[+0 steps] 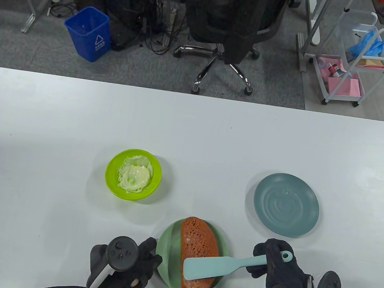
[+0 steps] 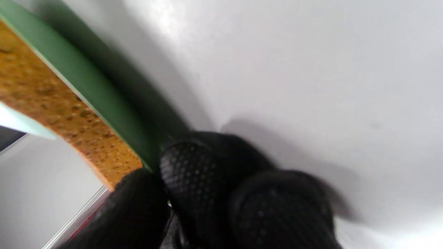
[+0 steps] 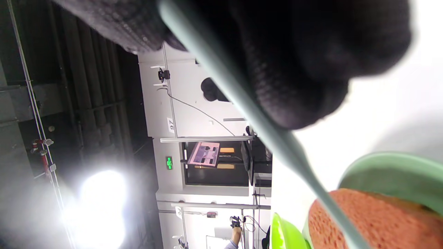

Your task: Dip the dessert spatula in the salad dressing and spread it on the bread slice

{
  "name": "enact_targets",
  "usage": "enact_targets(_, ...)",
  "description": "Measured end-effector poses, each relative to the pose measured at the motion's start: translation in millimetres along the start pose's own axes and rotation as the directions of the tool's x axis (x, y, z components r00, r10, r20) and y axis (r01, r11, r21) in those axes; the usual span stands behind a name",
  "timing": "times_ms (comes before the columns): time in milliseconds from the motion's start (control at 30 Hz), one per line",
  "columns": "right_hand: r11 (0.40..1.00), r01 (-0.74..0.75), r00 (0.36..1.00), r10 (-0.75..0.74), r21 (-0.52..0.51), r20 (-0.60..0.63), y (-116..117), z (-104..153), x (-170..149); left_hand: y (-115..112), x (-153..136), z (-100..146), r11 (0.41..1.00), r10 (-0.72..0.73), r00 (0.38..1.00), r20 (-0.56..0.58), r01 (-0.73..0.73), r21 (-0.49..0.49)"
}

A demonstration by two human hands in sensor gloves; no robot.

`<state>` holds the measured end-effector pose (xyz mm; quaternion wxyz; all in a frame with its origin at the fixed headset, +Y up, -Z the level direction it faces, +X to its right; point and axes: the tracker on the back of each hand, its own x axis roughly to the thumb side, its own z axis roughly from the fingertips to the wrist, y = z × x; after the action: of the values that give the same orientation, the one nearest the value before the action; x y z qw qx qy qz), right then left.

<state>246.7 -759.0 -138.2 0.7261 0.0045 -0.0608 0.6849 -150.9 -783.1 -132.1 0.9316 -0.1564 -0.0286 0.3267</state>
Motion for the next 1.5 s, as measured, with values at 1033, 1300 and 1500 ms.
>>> enact_targets(1033,0.973,-0.03,0.991,0.059,-0.231,0.122,-34.6,8.6,21.7,-0.2,0.0,0.2,1.0,-0.004,1.0,0.001,0.004,0.002)
enact_targets(1300,0.994,0.046,0.992,-0.035,-0.096,0.121,-14.9,8.1,16.6,0.0,0.0,0.2,1.0,-0.003,1.0,0.001,0.003,0.002)
enact_targets(1500,0.998,0.022,0.994,-0.015,-0.065,0.106,-6.4,8.6,15.3,0.2,0.0,0.1,1.0,-0.002,1.0,0.001,0.002,0.001)
